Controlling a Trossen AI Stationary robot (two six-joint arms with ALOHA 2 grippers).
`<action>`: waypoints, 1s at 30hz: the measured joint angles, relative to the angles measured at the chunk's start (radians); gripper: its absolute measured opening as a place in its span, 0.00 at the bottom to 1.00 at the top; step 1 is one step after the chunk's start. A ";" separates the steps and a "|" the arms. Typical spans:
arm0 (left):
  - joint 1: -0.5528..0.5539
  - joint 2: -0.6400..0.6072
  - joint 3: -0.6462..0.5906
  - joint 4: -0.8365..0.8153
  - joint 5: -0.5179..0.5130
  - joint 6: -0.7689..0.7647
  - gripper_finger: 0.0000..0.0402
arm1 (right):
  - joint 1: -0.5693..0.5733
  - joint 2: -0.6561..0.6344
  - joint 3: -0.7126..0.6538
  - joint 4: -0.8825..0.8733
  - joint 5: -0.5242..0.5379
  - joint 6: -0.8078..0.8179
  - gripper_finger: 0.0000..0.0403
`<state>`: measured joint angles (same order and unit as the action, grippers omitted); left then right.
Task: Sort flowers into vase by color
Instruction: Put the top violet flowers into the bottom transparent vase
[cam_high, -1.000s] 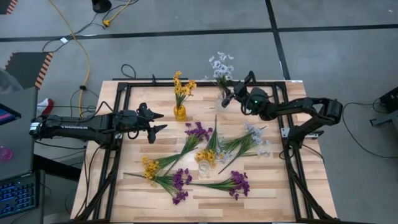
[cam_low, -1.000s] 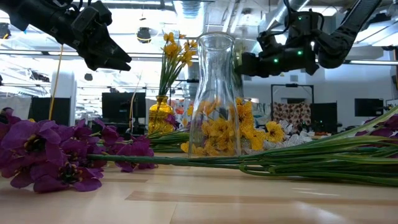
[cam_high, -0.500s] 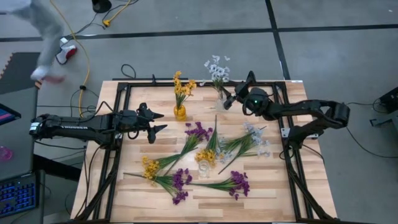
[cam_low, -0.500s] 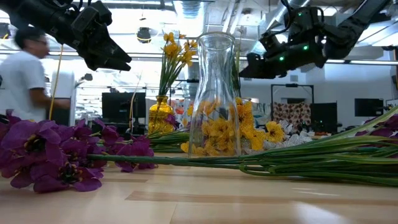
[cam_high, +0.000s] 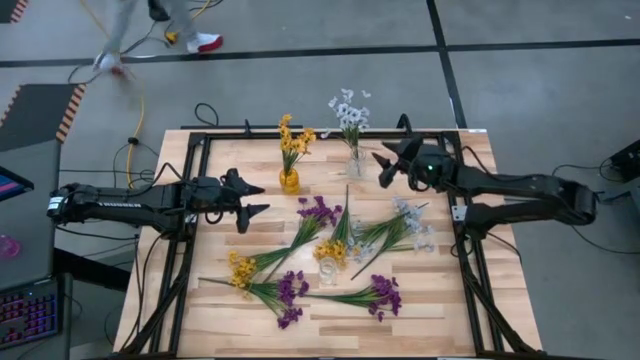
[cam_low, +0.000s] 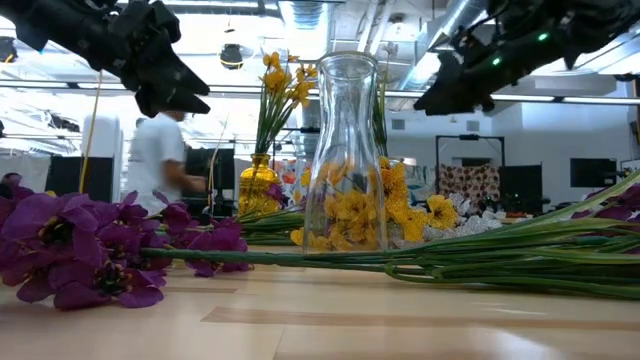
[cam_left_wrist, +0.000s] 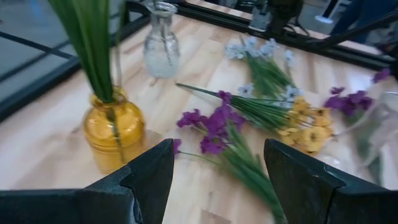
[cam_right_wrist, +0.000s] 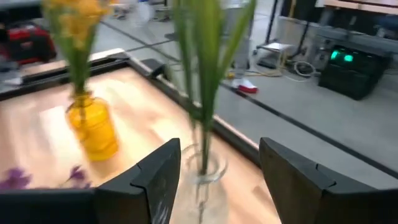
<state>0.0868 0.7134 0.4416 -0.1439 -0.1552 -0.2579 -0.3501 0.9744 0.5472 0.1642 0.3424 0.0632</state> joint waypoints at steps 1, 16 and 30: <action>-0.004 0.000 0.000 0.000 0.012 -0.013 0.59 | 0.017 -0.017 0.000 -0.019 0.000 0.000 0.61; -0.231 0.225 0.000 0.141 -0.076 -0.222 0.59 | 0.256 -0.081 0.000 -0.107 -0.003 0.107 0.61; -0.345 0.577 0.023 0.334 -0.208 -0.325 0.59 | 0.400 0.043 0.000 -0.104 -0.003 0.127 0.61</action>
<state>-0.2581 1.2902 0.4642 0.1900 -0.3629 -0.5828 0.0499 1.0178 0.5474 0.0597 0.3390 0.1899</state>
